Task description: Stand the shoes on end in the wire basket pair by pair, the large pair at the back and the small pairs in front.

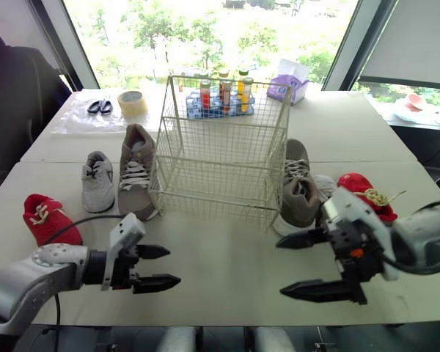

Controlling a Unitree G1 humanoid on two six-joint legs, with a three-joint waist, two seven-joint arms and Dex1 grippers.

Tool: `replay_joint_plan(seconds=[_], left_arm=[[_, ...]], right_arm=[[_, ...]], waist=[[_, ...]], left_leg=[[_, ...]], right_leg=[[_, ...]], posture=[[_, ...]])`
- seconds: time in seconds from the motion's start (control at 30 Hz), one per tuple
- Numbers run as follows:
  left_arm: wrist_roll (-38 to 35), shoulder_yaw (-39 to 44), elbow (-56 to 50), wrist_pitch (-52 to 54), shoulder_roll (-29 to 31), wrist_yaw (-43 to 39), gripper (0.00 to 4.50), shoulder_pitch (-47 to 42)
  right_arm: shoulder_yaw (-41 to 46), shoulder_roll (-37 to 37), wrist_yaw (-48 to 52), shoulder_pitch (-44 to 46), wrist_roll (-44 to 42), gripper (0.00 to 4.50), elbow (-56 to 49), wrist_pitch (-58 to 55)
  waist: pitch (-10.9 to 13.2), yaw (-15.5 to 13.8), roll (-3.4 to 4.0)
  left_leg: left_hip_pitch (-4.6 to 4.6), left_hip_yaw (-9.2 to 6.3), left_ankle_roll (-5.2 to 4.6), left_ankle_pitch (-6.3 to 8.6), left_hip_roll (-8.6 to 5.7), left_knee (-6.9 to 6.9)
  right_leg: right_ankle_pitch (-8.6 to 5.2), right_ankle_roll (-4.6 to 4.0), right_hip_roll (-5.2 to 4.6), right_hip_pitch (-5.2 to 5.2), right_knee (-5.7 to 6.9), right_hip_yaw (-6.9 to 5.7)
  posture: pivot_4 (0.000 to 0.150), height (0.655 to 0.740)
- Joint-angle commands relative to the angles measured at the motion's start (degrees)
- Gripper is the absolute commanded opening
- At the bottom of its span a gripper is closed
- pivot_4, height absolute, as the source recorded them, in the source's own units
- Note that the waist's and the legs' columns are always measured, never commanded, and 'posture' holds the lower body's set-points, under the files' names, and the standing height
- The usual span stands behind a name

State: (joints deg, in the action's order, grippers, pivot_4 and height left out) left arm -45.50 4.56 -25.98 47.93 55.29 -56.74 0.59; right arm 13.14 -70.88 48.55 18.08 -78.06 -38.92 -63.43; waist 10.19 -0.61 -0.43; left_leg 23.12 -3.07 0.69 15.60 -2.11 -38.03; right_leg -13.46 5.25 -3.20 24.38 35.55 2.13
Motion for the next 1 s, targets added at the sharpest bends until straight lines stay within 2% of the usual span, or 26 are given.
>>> replay_joint_plan(seconds=[0.03, 0.13, 0.2, 0.27, 0.4, 0.57, 0.67, 0.87, 0.97, 1.0], left_arm=[[-1.7, 3.7, 0.0, -0.4, 4.9, -5.7, 4.50, -6.6], [-6.0, 7.0, 0.1, 2.1, 7.9, -7.5, 4.50, -14.3], [-2.4, 5.9, -0.6, -0.6, 10.4, -8.6, 4.50, -18.5], [-2.2, 5.7, -0.1, -1.2, 11.1, -8.7, 4.50, -23.6], [-10.6, 9.2, 0.4, 2.6, 9.6, -8.9, 4.50, -29.9], [-20.7, 12.3, -0.1, 6.9, 5.5, -2.0, 4.50, -34.8], [-15.9, 10.0, -4.4, 5.3, 7.1, -3.1, 4.50, -29.7], [-2.8, 5.2, -4.7, -2.2, 11.2, -7.2, 4.50, -22.0], [-1.1, 5.4, -5.7, -3.5, 12.6, -9.1, 4.50, -18.4], [-0.1, 5.5, -5.8, -4.2, 13.0, -9.5, 4.50, -17.4]], right_arm=[[-2.8, -0.7, 2.5, 16.5, -0.5, 4.47, 7.4, 0.9], [-13.4, 2.2, 6.4, 28.5, 13.9, 4.47, 11.2, 4.4], [-20.0, 5.0, 8.3, 33.7, 21.7, 4.47, 13.5, 6.3], [-25.6, 7.4, 11.0, 37.6, 27.6, 4.47, 15.4, 7.4], [-34.6, 9.3, 17.3, 42.3, 37.3, 4.47, 18.1, 8.1], [-41.4, 11.8, 20.4, 45.9, 44.3, 4.47, 20.4, 4.4], [-44.2, 14.5, 20.5, 47.0, 46.9, 4.47, 20.3, 1.6], [-49.6, 16.4, 21.2, 45.6, 53.6, 4.47, 21.3, 2.5], [-51.0, 17.6, 20.4, 45.3, 57.4, 3.73, 22.7, 4.0], [-51.3, 17.7, 20.5, 45.1, 58.5, 3.33, 22.7, 4.6]], waist=[[0.1, 0.2, 0.04], [0.1, 0.4, 0.03], [0.0, 0.7, 0.01], [0.1, 0.9, 0.06], [0.1, 1.2, 0.05], [0.1, 1.4, 0.03], [0.1, 1.7, 0.06], [0.1, 1.3, 0.06], [0.1, 1.4, 0.05], [0.1, 1.3, 0.06]], left_leg=[[0.07, 0.04, 0.00, 0.00, 0.00, -0.01], [0.15, 0.03, 0.00, 0.00, 0.03, -0.01], [0.19, 0.00, -0.02, 0.02, 0.03, 0.03], [0.28, 0.03, -0.06, 0.04, -0.03, 0.06], [0.40, 0.03, -0.13, 0.08, -0.13, 0.04], [0.39, -0.02, -0.16, 0.10, -0.12, 0.01], [0.34, 0.02, -0.14, 0.09, -0.13, 0.00], [0.30, 0.03, 0.04, -0.02, -0.11, 0.00], [0.24, 0.07, 0.04, -0.02, -0.15, -0.03], [0.24, 0.07, 0.04, -0.02, -0.17, -0.05]], right_leg=[[0.01, -0.02, -0.01, 0.09, 0.01, 0.00], [0.02, -0.03, -0.05, 0.16, -0.08, -0.18], [0.03, 0.00, -0.09, 0.15, -0.22, -0.36], [0.05, 0.05, -0.16, 0.21, -0.24, -0.43], [0.26, 0.43, -0.34, 0.33, -0.13, -0.67], [0.26, 0.46, -0.34, 0.36, -0.05, -0.79], [0.26, 0.47, -0.34, 0.39, 0.11, -0.75], [0.24, 0.44, -0.26, 0.59, 0.55, -0.83], [0.24, 0.42, -0.29, 0.50, 0.54, -0.82], [0.22, 0.40, -0.30, 0.49, 0.54, -0.82]], posture=[[0.150, 0.7400], [0.150, 0.7400], [0.150, 0.7400], [0.150, 0.7400], [0.150, 0.7400], [0.150, 0.7400], [0.150, 0.7400], [0.150, 0.7400], [0.150, 0.7400], [0.150, 0.7400]])
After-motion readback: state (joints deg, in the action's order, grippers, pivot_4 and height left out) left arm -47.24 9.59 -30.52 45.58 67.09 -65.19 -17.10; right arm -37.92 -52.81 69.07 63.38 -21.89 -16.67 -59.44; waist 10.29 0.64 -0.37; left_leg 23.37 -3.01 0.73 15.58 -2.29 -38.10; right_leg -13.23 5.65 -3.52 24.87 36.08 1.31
